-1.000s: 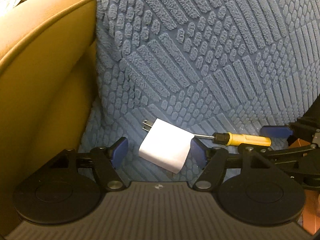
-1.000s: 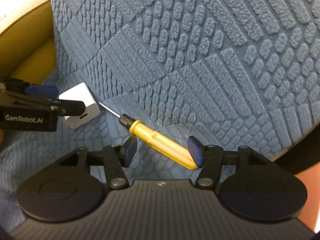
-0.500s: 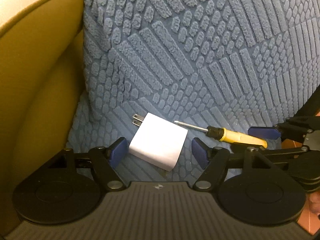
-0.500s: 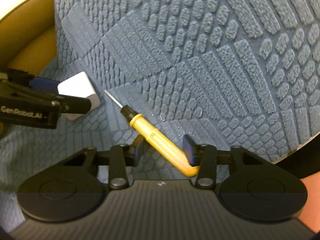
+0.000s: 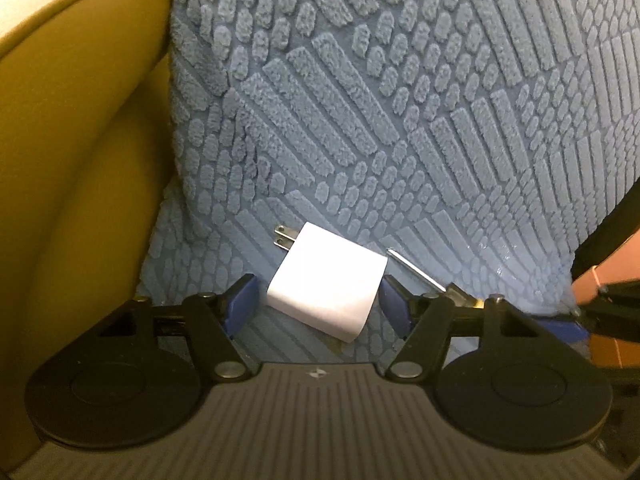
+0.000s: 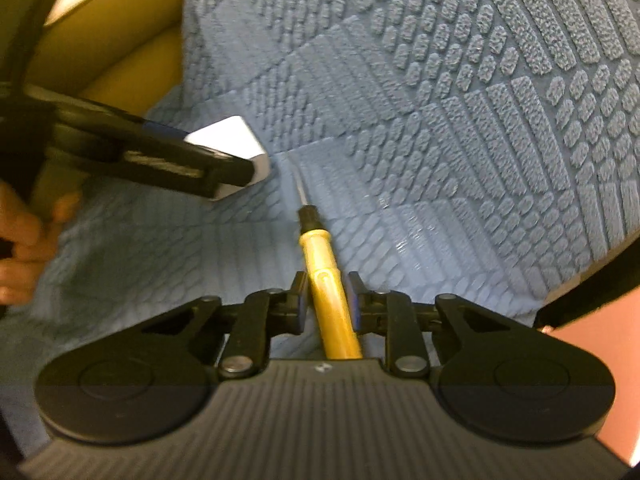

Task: Organize rigid objects
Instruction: 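Grasp the white charger with the left tool while the right tool grasps the yellow screwdriver, then lift the charger with the left tool while the right tool lifts the screwdriver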

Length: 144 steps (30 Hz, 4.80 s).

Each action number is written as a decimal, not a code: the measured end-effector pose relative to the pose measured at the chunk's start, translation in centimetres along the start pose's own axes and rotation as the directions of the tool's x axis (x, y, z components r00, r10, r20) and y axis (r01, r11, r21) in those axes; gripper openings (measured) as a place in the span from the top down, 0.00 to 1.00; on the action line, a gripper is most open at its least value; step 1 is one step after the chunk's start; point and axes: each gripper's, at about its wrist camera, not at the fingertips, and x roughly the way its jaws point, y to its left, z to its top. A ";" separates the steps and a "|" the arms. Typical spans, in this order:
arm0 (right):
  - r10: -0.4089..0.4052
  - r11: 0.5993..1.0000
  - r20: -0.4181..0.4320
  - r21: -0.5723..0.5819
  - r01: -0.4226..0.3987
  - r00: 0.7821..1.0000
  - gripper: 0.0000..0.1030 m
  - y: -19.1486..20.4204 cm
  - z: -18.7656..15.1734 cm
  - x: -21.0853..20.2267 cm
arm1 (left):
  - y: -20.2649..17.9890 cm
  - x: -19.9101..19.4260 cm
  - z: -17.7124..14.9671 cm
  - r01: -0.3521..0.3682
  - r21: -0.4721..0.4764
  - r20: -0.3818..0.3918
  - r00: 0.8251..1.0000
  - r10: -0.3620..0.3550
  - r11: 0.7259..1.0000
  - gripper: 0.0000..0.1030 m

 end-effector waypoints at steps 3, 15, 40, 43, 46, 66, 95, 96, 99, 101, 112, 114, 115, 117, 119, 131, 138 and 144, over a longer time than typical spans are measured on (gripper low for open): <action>0.026 1.000 0.009 -0.005 -0.026 1.000 0.81 1.4 -0.5 -0.9 | -0.6 0.3 0.1 -0.008 0.014 0.004 1.000 0.008 1.000 0.30; 0.021 1.000 0.008 0.014 -0.021 1.000 0.81 1.8 -1.4 -1.1 | -0.7 0.1 -0.2 -0.023 0.014 -0.014 1.000 0.023 1.000 0.38; -0.038 0.997 0.041 0.070 0.036 0.998 0.81 5.1 -6.6 -6.1 | -5.3 -7.1 -8.2 -0.012 -0.104 -0.050 0.999 0.007 0.995 0.41; -0.038 0.995 0.042 0.095 0.034 0.998 0.81 5.6 -7.4 -6.8 | -5.7 -7.9 -9.1 -0.006 -0.081 -0.040 0.999 0.003 0.997 0.41; -0.035 0.992 0.048 0.121 0.029 0.998 0.81 6.3 -8.5 -8.0 | -5.6 -8.6 -10.4 -0.014 -0.064 -0.043 0.999 0.011 0.998 0.41; -0.040 0.978 -0.006 0.203 0.040 0.999 0.78 7.7 -14.1 -10.2 | -4.3 -14.5 -15.8 0.003 -0.097 -0.020 1.000 -0.005 0.995 0.42; -0.104 0.974 0.009 0.205 0.100 0.994 0.80 5.9 -13.8 -9.6 | -5.4 -12.6 -15.3 -0.013 -0.023 -0.076 0.997 0.011 1.000 0.36; -0.111 0.973 0.009 0.206 0.107 0.994 0.80 5.8 -13.9 -9.7 | -5.5 -12.5 -15.4 -0.018 -0.014 -0.074 0.997 0.017 1.000 0.36; -0.109 0.975 0.001 0.193 0.106 0.994 0.79 5.9 -14.0 -9.5 | -5.9 -12.4 -15.5 -0.030 0.013 -0.069 0.997 0.031 0.999 0.36; -0.108 0.976 -0.007 0.191 0.108 0.994 0.79 6.0 -14.1 -9.3 | -6.1 -12.3 -15.5 -0.038 0.027 -0.065 0.997 0.040 0.999 0.36; -0.105 0.972 -0.016 0.208 0.106 0.994 0.77 5.9 -13.7 -8.8 | -6.3 -12.0 -15.7 -0.061 0.023 -0.036 0.997 0.062 0.998 0.38; -0.104 0.972 -0.015 0.211 0.104 0.995 0.77 5.9 -13.7 -8.7 | -6.3 -12.0 -15.6 -0.057 0.018 -0.033 0.998 0.058 0.998 0.41; -0.099 0.970 -0.017 0.220 0.100 0.995 0.76 5.8 -13.7 -8.7 | -6.4 -11.9 -15.5 -0.059 0.020 -0.033 0.998 0.059 0.998 0.42; -0.087 0.969 -0.021 0.231 0.089 0.996 0.77 5.5 -13.6 -8.6 | -6.5 -11.9 -15.5 -0.058 0.025 -0.035 0.998 0.059 0.998 0.43; -0.074 0.964 -0.025 0.254 0.078 0.997 0.78 5.2 -13.5 -8.5 | -6.6 -11.9 -15.3 -0.061 0.027 -0.039 0.997 0.062 0.998 0.43; -0.088 0.954 0.007 0.289 0.082 0.996 0.79 4.9 -12.7 -10.0 | -6.1 -13.3 -14.9 -0.041 -0.021 -0.044 0.998 0.040 0.999 0.44; -0.092 0.954 0.070 0.292 0.068 0.993 0.79 4.8 -11.7 -12.7 | -6.7 -15.5 -14.5 -0.026 -0.028 -0.013 1.000 0.026 0.999 0.44; -0.103 0.948 0.132 0.312 0.057 0.986 0.79 4.4 -11.6 -15.9 | -7.6 -18.6 -14.7 -0.005 -0.059 0.030 1.000 0.007 0.998 0.45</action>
